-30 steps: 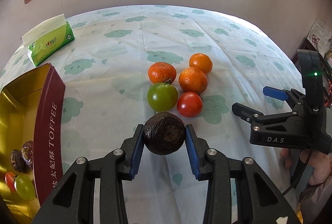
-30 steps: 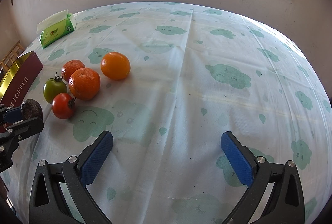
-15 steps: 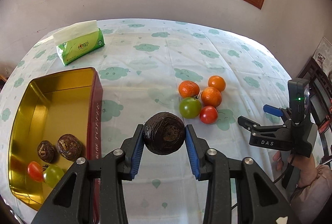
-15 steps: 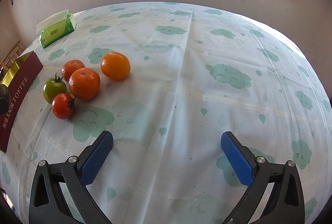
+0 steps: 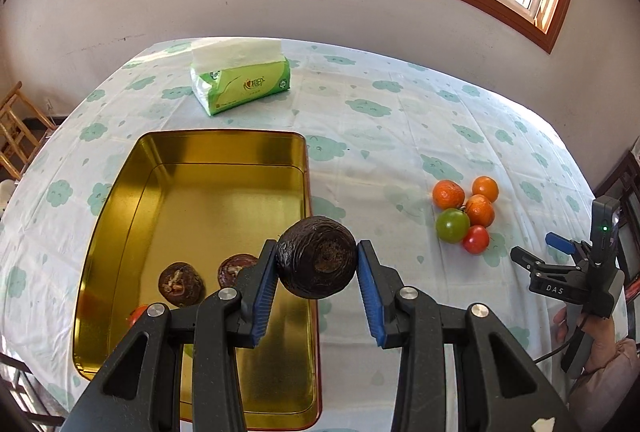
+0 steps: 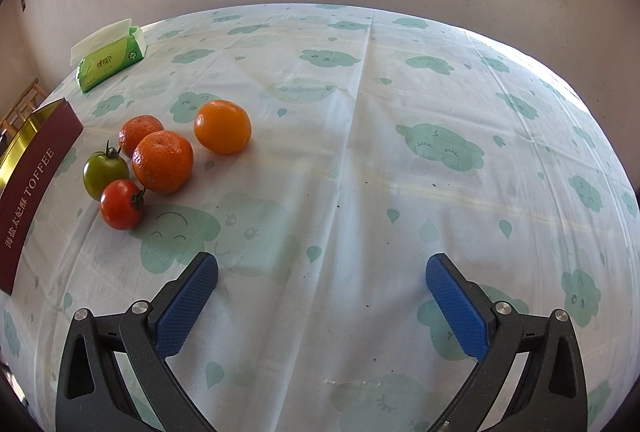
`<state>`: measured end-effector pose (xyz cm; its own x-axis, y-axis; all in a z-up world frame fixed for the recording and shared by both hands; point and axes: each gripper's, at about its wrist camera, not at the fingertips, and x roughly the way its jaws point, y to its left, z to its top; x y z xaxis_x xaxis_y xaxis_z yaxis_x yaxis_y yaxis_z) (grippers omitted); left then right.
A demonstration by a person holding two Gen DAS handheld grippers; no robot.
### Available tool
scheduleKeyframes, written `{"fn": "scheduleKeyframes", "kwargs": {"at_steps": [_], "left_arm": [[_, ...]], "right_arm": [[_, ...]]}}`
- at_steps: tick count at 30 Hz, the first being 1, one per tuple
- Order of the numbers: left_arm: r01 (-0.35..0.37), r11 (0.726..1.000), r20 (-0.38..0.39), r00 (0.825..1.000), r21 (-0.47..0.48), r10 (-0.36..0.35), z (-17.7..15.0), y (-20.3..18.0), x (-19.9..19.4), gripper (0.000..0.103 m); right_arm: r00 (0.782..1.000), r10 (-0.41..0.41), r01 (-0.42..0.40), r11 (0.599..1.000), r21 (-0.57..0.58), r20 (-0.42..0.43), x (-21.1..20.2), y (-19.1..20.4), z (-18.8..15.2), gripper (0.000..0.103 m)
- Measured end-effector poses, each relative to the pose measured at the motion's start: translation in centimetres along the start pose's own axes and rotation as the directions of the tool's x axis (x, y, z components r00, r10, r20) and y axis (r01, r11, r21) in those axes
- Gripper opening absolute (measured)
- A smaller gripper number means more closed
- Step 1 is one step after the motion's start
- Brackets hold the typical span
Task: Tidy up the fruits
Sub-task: 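Carry the water chestnut with the left gripper over the tin tray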
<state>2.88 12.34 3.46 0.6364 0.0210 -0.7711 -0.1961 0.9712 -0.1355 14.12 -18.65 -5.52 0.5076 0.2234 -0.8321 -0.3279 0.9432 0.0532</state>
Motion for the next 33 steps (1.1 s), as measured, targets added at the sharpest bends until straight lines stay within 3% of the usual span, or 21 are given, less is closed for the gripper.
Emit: {"fn": "scheduleKeyframes", "kwargs": {"at_steps": [8, 16, 33], "left_arm": [[-0.057, 0.995, -0.011, 0.998, -0.078, 0.056, -0.1, 4.1, -0.4, 0.035], [-0.076, 0.986, -0.050, 0.996, -0.149, 0.070, -0.5, 7.6, -0.2, 0.035], [-0.112, 0.973, -0.100, 0.991, -0.201, 0.094, -2.1, 10.2, 0.8, 0.035]], "right_arm": [[1.000, 0.000, 0.000, 1.000, 0.000, 0.000, 0.1, 0.0, 0.0, 0.103], [1.000, 0.000, 0.000, 1.000, 0.000, 0.000, 0.1, 0.0, 0.0, 0.103], [1.000, -0.001, 0.001, 1.000, 0.000, 0.000, 0.0, 0.0, 0.0, 0.103]]}}
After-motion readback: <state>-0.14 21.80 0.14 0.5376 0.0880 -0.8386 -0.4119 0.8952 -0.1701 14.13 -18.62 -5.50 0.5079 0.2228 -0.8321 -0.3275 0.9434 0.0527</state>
